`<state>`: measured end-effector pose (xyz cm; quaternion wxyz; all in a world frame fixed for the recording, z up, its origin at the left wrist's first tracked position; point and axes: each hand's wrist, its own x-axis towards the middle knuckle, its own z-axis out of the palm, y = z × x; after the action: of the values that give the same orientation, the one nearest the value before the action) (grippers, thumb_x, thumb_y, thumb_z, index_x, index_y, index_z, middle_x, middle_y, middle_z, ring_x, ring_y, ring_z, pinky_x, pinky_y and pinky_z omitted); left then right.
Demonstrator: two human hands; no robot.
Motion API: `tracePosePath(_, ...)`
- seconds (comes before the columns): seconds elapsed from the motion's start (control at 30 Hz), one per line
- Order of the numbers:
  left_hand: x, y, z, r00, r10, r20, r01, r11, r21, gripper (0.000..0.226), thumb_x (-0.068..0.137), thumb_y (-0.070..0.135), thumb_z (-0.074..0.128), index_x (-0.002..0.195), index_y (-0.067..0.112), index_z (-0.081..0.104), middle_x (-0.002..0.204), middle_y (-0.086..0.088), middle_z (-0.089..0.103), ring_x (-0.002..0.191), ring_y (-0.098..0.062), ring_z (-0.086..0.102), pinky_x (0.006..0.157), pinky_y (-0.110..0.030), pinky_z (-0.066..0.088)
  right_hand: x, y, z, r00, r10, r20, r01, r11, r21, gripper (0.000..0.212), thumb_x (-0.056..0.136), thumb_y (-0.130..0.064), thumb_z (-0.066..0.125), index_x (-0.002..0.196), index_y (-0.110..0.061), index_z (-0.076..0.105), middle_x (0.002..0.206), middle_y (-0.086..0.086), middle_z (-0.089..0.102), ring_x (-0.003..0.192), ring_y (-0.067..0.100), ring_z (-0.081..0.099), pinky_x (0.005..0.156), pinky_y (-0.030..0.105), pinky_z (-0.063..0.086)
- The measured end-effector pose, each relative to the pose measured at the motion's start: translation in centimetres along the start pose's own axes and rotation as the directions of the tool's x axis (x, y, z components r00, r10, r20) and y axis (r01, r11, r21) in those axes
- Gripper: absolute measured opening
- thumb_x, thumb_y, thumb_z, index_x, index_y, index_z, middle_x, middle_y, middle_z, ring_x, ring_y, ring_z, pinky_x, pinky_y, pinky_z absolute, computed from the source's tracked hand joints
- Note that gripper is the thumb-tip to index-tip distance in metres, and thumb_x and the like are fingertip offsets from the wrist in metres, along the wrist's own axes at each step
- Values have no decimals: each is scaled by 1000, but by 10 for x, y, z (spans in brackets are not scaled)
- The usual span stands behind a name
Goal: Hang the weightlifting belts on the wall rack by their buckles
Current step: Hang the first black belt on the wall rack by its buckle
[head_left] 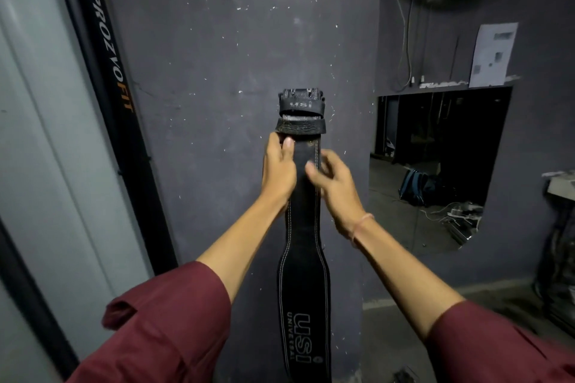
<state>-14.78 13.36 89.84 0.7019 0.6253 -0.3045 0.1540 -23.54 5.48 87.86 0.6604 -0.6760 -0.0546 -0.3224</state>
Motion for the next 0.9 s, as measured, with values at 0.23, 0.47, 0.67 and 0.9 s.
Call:
tracePosePath(0.23, -21, -5, -6, 999, 17, 46, -20, 997, 70, 15, 105, 25, 41, 112, 12, 46, 116, -11, 59, 108, -15, 55, 92, -28, 44, 65, -28, 8, 984, -33, -175, 15, 995, -102, 28, 85, -3, 67, 112, -3, 61, 106, 16, 73, 101, 30, 70, 95, 52, 54)
tracePosePath(0.47, -96, -42, -16, 938, -230, 259, 159, 950, 268, 55, 106, 38, 32, 152, 10, 19, 143, 9, 22, 134, -3, 20, 106, -20, 19, 77, -34, 12, 960, -49, -276, 32, 997, -66, 24, 85, -2, 68, 108, -7, 63, 101, 10, 74, 93, 23, 70, 91, 47, 57)
tracePosePath(0.67, -114, -68, -17, 907, -285, 311, 185, 931, 314, 48, 103, 48, 36, 132, 10, 43, 139, -5, 53, 131, -13, 48, 109, -33, 36, 75, -37, 4, 956, -88, -279, 63, 993, -97, 18, 87, -4, 67, 103, -12, 64, 98, 6, 73, 94, 22, 69, 92, 45, 56)
tracePosePath(0.9, -55, -11, 0, 981, -176, 81, 178, 984, -17, 56, 103, 50, 34, 135, 6, 45, 130, 5, 56, 116, 5, 51, 106, -28, 36, 53, -25, -3, 962, -167, -218, 151, 985, -86, 28, 88, 3, 64, 94, -24, 58, 94, 0, 70, 89, 14, 65, 87, 33, 54)
